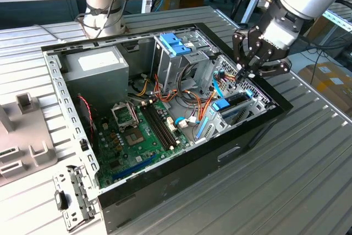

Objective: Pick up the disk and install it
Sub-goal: 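Insert the first disk wire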

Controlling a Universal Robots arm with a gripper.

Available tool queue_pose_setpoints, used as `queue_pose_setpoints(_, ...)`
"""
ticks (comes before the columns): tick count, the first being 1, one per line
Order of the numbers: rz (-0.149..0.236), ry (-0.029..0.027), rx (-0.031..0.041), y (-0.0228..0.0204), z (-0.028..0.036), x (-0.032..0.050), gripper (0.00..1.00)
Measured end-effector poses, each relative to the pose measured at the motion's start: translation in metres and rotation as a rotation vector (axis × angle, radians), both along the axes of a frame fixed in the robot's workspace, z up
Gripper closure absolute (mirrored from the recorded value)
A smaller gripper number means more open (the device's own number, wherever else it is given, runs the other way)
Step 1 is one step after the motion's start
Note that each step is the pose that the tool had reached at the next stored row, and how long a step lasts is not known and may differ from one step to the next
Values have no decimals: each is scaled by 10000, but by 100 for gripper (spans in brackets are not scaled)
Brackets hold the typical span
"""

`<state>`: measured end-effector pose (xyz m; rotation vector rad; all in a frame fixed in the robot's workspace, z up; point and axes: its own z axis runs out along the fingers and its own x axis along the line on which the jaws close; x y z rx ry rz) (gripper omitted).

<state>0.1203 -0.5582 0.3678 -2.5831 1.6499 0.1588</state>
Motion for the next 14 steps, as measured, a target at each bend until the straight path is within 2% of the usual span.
queue_pose_setpoints(4,-483,0,0,-1,-7,0,83)
queue_pose_setpoints(7,-1044,0,0,-1,-14,0,83)
queue_pose_setpoints(14,-2038,0,0,-1,-27,0,83)
